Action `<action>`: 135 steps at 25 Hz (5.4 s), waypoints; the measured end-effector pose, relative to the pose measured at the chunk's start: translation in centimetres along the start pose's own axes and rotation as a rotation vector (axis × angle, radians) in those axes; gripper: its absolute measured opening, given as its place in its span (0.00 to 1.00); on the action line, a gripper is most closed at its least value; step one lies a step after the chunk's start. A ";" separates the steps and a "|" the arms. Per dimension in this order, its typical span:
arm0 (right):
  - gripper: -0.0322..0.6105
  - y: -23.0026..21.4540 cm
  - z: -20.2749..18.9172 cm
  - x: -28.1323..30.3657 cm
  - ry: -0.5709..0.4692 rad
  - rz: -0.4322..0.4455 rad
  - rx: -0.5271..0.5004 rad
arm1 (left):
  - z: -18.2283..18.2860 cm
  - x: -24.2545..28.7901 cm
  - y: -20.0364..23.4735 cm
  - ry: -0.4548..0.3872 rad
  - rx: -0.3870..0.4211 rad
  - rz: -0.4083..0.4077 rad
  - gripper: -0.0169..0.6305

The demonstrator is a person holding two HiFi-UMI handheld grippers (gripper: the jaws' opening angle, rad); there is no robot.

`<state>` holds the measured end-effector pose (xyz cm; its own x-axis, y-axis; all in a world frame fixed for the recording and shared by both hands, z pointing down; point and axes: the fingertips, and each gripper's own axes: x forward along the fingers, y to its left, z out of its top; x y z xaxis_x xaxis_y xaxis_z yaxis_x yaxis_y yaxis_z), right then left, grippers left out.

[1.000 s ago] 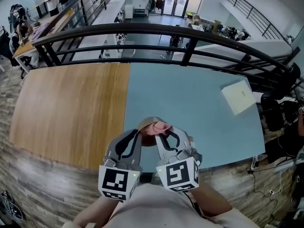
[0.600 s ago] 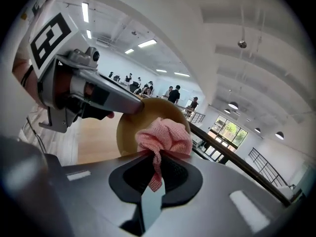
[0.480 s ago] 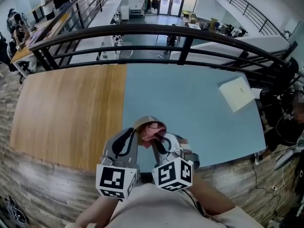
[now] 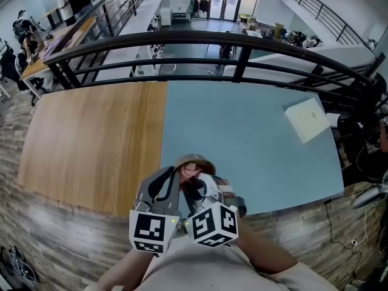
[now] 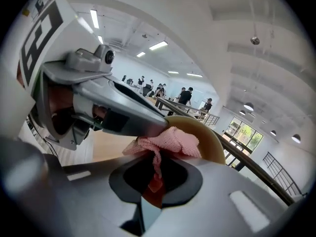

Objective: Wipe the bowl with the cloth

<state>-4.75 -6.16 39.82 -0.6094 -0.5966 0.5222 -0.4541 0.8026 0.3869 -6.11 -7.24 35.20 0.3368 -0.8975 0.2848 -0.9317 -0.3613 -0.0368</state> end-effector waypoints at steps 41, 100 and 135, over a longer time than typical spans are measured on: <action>0.09 -5.3 6.8 -6.4 -0.216 -0.044 0.176 | 1.6 -1.4 -4.1 -0.018 0.364 -0.088 0.04; 0.09 2.7 -3.4 -0.1 -0.031 0.191 0.384 | 0.5 1.7 0.0 -0.092 -0.311 -0.026 0.05; 0.09 -9.0 -3.6 -2.6 -0.128 -0.098 0.474 | -1.8 2.6 1.8 0.017 0.047 0.030 0.05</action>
<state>3.30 -11.83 37.70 -0.6104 -0.6886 0.3914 -0.7408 0.6713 0.0258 -7.14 -9.77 37.62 0.3059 -0.9038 0.2992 -0.9339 -0.3459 -0.0902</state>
